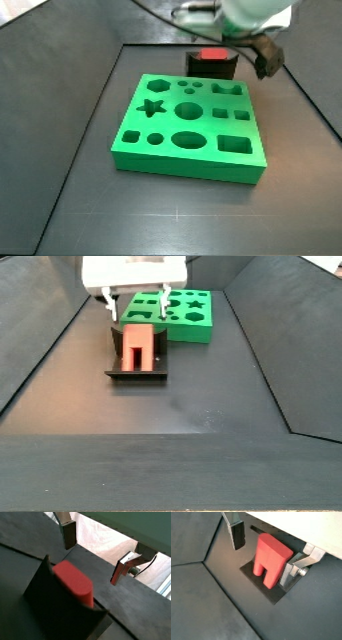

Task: Pick up the square-circle object. Move up. Place the square-circle object on the fixture. Regrasp the square-circle object. Move to above the board. Insert the square-circle object.
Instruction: Regrasp the square-circle object, then move to above the board.

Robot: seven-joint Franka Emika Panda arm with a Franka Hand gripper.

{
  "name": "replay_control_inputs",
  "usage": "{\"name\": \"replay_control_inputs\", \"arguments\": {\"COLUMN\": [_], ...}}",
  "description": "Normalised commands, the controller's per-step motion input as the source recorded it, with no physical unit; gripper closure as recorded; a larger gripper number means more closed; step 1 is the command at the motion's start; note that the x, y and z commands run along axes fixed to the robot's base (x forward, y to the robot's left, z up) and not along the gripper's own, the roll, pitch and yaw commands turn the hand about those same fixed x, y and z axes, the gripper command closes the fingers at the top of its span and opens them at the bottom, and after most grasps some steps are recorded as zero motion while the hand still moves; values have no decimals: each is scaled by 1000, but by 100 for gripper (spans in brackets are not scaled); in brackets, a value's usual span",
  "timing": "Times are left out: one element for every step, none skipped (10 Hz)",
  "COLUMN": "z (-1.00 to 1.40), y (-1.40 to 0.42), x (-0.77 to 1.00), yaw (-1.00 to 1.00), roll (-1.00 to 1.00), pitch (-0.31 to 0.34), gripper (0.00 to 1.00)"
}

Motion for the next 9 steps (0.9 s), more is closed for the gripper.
{"name": "replay_control_inputs", "arguments": {"z": [-825,-668,-473,-340,-245,-167,-500,1000,1000], "y": [26,15,7,9,9,-7,0,-261,-259], "x": [94,88,80,71,67,9,0,-148,-147], "yaw": [-65,-61,-45,-31,-19,5,0,-113,-102], "roll": [71,72,73,68,63,44,0,30,27], "pitch": [-49,-23,4,11,13,22,0,128,128], "gripper": [0,0,0,0,0,0,100,100,100]}}
